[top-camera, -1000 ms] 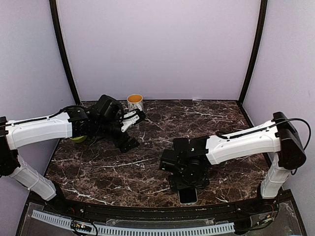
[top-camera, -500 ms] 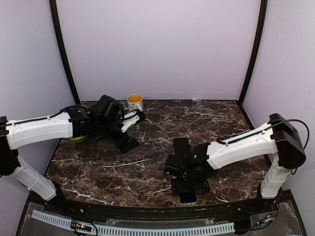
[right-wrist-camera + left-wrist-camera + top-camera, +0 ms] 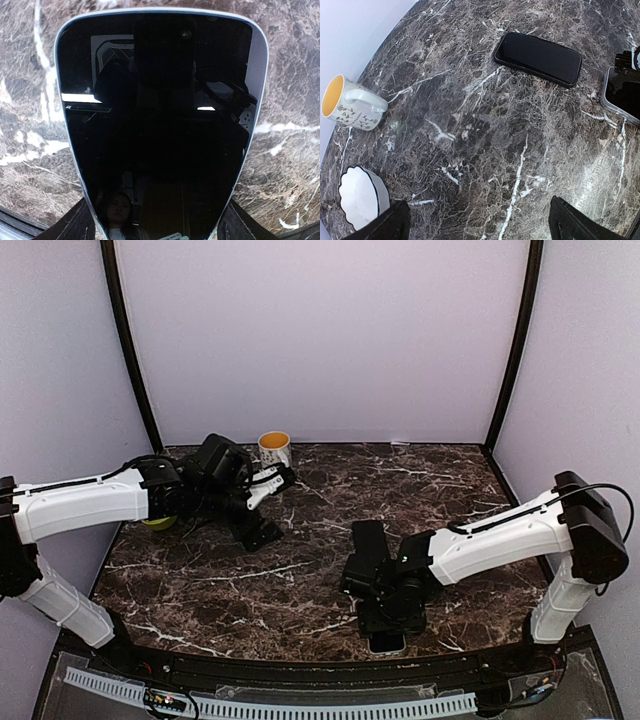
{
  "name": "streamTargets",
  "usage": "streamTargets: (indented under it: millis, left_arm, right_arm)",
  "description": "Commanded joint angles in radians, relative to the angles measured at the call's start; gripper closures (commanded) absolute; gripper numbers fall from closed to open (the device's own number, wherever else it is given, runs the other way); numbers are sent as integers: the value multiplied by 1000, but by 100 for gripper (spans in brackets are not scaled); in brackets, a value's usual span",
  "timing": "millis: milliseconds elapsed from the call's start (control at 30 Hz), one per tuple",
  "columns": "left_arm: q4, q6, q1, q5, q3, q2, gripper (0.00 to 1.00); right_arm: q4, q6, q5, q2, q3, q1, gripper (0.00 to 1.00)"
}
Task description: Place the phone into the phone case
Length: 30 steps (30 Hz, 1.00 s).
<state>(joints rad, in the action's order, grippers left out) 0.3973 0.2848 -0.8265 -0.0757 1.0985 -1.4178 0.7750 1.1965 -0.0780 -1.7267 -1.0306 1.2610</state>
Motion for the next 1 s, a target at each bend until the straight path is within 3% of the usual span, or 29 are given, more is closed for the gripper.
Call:
streamTargets:
  millis: [0,167,267,367,500,600,667,967]
  left_arm:
    - [9,6,6,10,-11,2,1]
    - [-10,-12,5,33,-8,22,1]
    - [-61,-46,6,85,-17,69,1]
    - [-170,-147,5,228,-26,144,1]
    - [-400,-384,4,378,-78,245,3]
    - [-712,-557,3,420,-189,329,3]
    - [-802,-608,1,405,-219,343,5]
    - [-757,-566,-38,329,-130,251,15]
  right_arm:
    - [-28,-36,-76,35,-25,1,63]
    - [-59,-81,-250,127,-76,29,74]
    - [-93,-137,-385,186,-118,51,75]
    - [-131,-225,-523,225,-174,69,75]
    - [-325,-442,-673,255,-233,89,74]
    - [-515,-629,-706,263,-246,93,74]
    - [-612,-718,-714,261,-255,95,74]
    - [-770,-903,-670,215,-313,94,75]
